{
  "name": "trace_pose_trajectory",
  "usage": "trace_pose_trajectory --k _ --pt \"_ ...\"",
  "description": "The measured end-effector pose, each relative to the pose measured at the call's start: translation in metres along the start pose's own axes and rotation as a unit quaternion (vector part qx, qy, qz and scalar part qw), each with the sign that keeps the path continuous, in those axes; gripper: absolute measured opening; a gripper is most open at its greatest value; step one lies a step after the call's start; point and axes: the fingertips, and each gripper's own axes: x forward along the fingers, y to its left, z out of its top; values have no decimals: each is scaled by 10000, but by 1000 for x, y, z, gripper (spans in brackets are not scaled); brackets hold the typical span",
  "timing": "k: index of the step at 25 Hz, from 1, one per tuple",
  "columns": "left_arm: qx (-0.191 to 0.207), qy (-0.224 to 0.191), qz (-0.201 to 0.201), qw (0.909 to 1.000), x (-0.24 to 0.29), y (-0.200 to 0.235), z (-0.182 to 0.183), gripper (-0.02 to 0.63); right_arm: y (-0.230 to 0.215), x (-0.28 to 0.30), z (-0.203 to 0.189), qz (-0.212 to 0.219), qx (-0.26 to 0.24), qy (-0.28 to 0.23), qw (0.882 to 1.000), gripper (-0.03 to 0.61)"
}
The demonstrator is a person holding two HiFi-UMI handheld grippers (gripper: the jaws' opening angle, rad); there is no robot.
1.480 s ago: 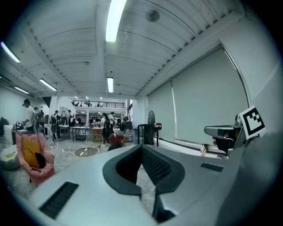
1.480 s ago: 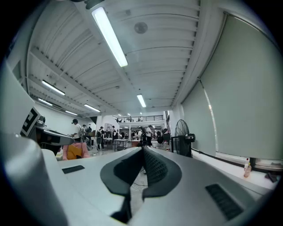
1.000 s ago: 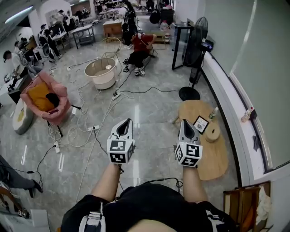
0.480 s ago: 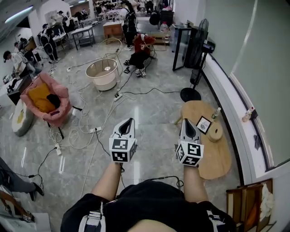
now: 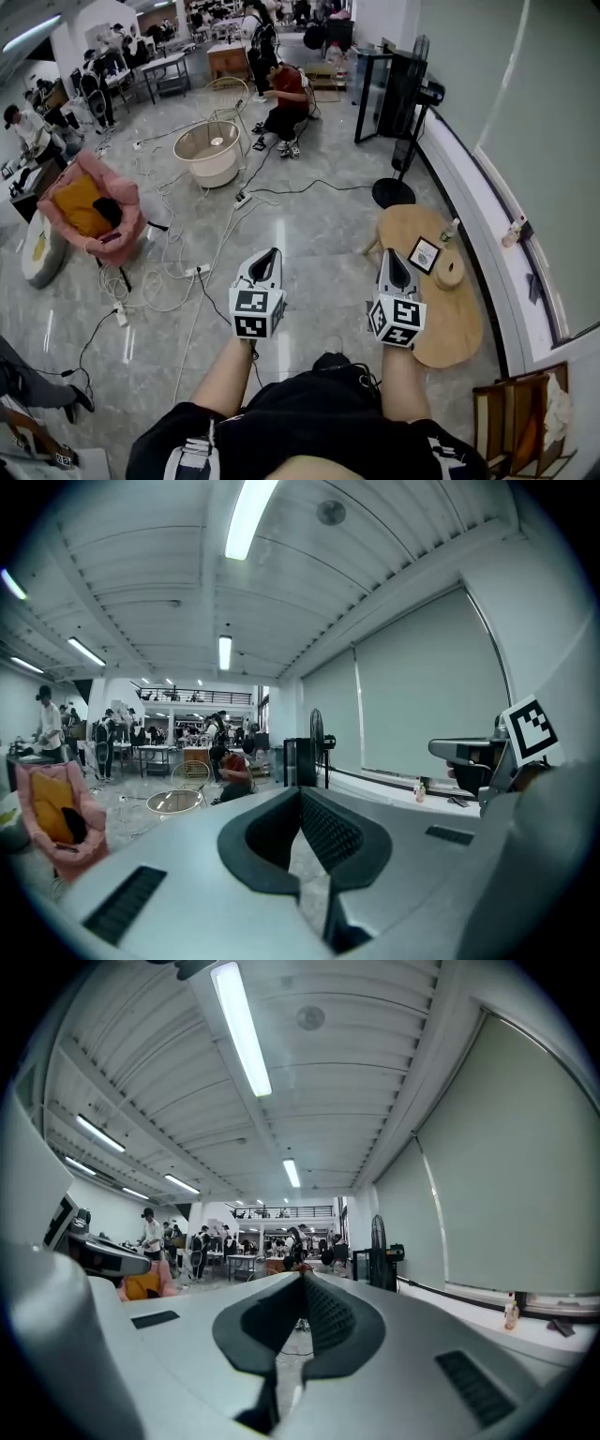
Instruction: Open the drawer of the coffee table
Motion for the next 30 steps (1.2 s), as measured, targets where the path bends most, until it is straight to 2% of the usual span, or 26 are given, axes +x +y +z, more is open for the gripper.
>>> trace_pose_trajectory --k 6,10,16,22,30 --pt "0 58 30 10000 50 15 -9 20 -9 47 -18 34 43 -6 10000 15" --pt "104 160 -46 9998 105 18 -7 20 -36 95 -28 -61 149 30 9999 15" --pt "259 201 -185 9993 217 29 14 20 -81 197 -33 -141 174 75 9997 15" --pt "324 144 -396 9986 327 31 51 20 -128 291 -17 -197 111 48 9997 15" --pt "298 65 -819 9962 423 15 70 20 -180 356 -10 -468 -33 78 9989 15"
